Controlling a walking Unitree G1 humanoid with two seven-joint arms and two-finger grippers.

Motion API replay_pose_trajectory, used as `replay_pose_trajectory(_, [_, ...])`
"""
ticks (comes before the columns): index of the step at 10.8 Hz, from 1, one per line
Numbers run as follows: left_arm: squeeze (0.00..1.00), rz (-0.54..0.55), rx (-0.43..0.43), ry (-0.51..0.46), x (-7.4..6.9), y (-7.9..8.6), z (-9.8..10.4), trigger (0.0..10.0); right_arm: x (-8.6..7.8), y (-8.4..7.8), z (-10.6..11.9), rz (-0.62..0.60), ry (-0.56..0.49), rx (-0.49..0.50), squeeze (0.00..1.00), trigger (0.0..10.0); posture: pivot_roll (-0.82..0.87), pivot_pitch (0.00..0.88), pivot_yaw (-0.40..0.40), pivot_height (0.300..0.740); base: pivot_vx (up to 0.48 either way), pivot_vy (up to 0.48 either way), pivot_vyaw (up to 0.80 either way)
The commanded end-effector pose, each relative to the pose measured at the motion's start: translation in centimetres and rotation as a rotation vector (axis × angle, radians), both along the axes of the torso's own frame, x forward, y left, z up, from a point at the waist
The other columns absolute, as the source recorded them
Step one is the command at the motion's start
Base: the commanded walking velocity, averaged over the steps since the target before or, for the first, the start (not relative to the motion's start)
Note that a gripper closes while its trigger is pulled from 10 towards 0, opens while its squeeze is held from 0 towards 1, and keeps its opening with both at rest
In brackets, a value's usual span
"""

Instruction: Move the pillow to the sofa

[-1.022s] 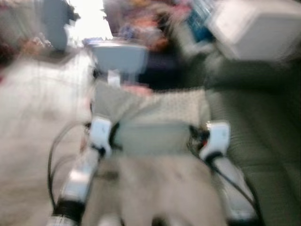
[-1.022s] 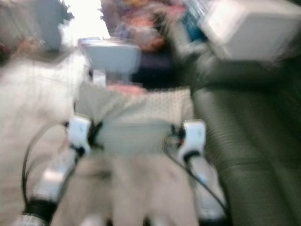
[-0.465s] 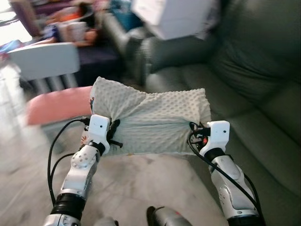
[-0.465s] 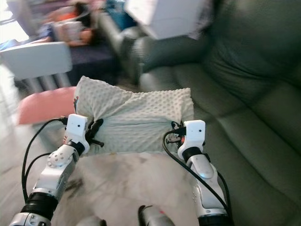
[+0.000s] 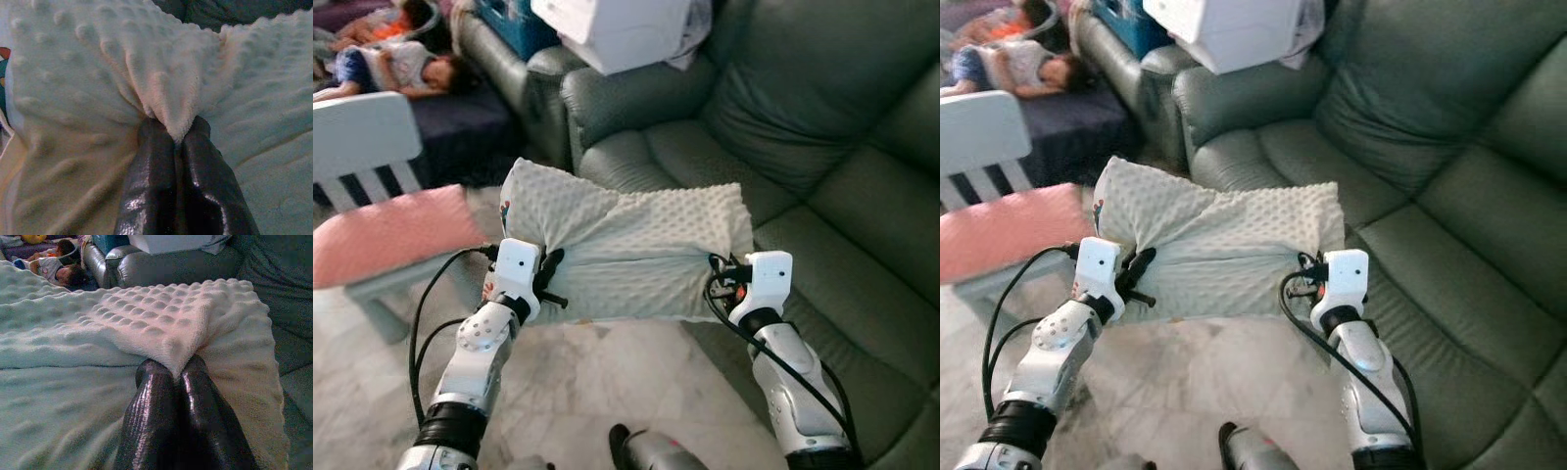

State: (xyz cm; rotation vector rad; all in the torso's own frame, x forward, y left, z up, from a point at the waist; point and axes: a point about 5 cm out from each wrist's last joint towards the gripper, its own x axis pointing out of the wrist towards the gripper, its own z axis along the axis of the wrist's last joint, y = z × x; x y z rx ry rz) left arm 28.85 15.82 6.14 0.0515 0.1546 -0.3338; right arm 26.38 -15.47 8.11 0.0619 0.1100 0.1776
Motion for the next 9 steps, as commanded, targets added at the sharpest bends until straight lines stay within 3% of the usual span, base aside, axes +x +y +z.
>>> replay_pose_trajectory(1, [0.0,0.032,-0.001,-0.008,0.05,0.87,0.17,10.0,0.03,-1.91,0.56,-0.087,-0.022,-0.015,0.0,10.0,-0.08,0.039,-0.023,0.74,0.0,0.0,-0.8])
replay_pose_trajectory(7, [0.0,0.026,0.004,-0.003,-0.03,0.74,0.06,10.0,0.02,-1.78,0.47,-0.089,-0.017,-0.016,0.0,10.0,-0.08,0.056,-0.02,0.74,0.0,0.0,-0.8])
replay_pose_trajectory(9, [0.0,0.023,0.005,-0.001,-0.04,0.7,0.02,10.0,0.02,-1.64,0.46,-0.089,-0.015,-0.016,0.0,10.0,-0.08,0.06,-0.016,0.74,0.0,0.0,0.0])
